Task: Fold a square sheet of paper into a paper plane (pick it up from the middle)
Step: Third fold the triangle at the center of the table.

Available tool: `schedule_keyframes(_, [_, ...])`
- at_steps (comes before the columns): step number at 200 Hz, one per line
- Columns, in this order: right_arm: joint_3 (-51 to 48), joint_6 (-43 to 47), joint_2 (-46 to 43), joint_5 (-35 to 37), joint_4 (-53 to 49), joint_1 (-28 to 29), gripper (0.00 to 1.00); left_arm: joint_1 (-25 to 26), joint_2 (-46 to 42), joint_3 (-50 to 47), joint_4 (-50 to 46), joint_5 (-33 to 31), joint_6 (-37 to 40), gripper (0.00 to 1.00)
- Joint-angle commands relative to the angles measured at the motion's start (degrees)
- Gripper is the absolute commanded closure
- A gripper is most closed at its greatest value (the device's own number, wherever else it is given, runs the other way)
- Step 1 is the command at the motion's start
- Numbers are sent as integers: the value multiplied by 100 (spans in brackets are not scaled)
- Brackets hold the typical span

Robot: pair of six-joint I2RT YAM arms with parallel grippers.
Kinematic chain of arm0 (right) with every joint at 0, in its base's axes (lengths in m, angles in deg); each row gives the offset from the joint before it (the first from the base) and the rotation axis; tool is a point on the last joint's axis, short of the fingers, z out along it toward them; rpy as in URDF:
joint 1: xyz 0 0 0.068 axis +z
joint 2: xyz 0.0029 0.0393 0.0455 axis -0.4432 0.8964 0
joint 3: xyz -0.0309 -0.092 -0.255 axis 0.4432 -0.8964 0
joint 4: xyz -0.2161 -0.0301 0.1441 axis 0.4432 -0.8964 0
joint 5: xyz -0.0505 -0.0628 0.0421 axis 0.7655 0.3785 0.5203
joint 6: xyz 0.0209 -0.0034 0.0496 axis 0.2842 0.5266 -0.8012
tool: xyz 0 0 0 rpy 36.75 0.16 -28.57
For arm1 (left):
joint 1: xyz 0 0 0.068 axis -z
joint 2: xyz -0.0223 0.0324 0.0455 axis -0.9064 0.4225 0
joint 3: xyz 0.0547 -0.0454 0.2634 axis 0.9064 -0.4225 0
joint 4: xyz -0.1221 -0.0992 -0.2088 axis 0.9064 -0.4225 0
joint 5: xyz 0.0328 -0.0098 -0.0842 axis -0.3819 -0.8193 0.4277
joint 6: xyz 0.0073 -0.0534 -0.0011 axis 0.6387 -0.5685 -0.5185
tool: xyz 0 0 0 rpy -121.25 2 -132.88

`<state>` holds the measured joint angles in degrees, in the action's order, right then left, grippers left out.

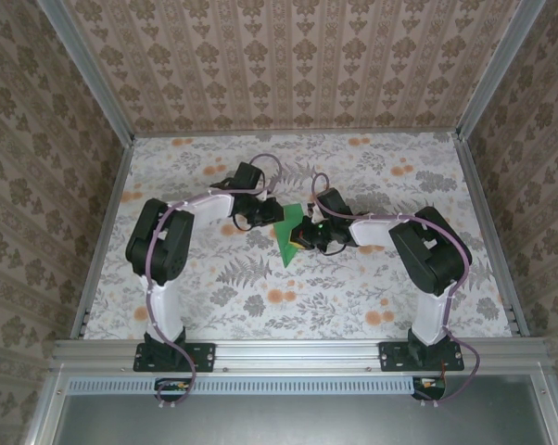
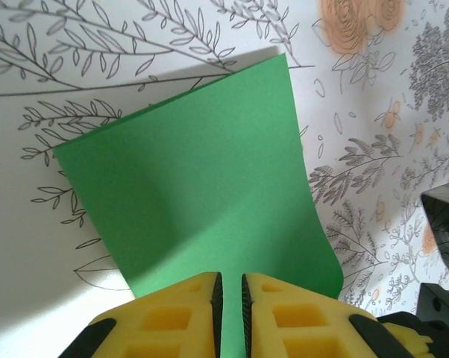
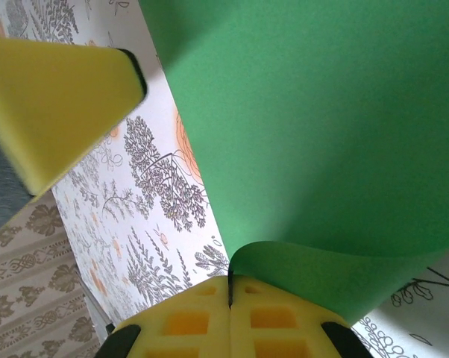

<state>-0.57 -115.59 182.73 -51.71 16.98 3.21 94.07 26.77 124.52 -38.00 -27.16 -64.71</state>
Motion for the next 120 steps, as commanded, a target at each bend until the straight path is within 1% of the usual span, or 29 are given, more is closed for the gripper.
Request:
schedule_keyframes(1, [108, -135, 130, 112, 159, 28, 96, -14, 269, 138, -229, -16, 14, 83])
schedule_keyframes(26, [152, -148, 192, 55, 202, 28, 96, -1, 425, 239, -387, -7, 59, 86])
schedule_keyframes(120, [382, -32, 453, -180, 234, 28, 96, 21, 623, 289, -596, -6, 142, 89])
